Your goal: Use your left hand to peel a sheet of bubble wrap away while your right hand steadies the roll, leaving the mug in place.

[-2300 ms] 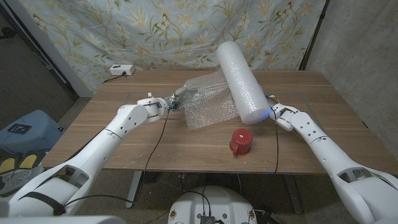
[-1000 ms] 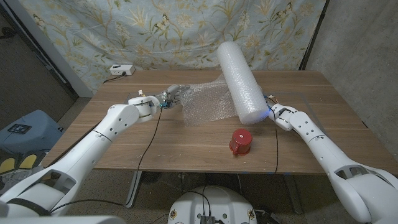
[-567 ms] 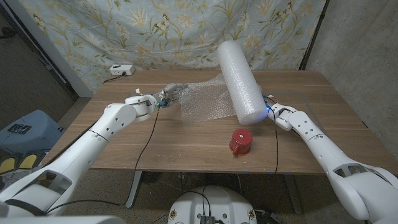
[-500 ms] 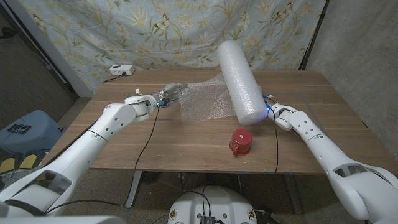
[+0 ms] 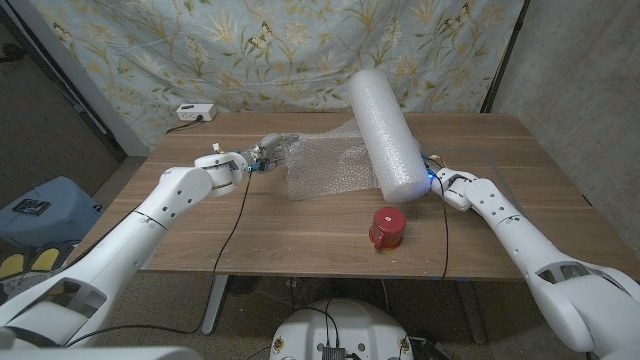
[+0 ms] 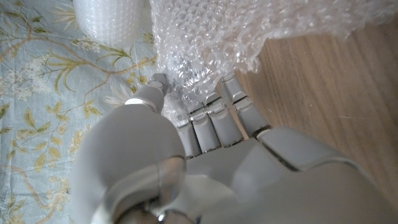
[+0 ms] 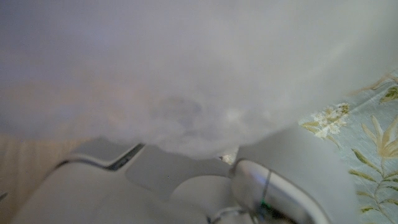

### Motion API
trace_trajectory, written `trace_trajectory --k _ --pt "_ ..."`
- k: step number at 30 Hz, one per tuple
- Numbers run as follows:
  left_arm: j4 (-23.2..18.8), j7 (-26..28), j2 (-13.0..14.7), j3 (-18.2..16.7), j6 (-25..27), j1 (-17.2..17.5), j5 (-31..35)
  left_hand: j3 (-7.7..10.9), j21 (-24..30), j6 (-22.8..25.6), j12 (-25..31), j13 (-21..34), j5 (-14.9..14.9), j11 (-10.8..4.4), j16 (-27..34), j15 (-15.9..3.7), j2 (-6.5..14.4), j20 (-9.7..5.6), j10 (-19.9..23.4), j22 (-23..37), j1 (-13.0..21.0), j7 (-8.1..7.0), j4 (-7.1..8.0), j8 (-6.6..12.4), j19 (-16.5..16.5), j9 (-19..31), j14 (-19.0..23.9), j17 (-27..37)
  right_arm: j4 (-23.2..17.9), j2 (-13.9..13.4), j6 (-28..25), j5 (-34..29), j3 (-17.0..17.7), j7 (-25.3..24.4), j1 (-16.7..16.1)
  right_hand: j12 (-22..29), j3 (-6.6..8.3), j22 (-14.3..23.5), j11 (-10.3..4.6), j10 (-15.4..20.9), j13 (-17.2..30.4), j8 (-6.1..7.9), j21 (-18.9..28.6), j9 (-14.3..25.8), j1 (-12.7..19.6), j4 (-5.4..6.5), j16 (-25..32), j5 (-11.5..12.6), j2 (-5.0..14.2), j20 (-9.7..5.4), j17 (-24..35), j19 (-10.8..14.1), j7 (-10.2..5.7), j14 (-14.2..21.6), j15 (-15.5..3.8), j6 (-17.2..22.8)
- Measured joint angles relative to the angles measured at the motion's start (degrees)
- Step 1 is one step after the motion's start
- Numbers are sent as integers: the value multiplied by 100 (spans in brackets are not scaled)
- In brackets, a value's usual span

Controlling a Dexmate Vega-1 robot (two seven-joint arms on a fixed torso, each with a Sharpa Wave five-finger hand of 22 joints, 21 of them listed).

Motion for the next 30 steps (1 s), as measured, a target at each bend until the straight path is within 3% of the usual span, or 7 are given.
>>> trace_trajectory --k 4,30 --pt "-25 33 27 -28 20 23 -52 0 39 0 0 23 1 -1 0 0 0 0 1 0 0 0 0 -10 0 0 0 0 83 3 -36 3 0 73 43 -28 -56 0 40 -39 9 -31 -39 0 -138 56 -14 0 -23 68 -16 14 42 -41 16 -42" --pt "-349 263 395 -279 181 187 -306 -24 133 10 21 161 -1 -8 0 10 9 -21 10 0 24 -11 24 -47 -20 47 12 -1 408 161 -110 6 36 352 152 -73 -167 0 113 -111 64 -66 -126 1 -529 167 30 0 -25 89 -118 35 100 -102 82 -53"
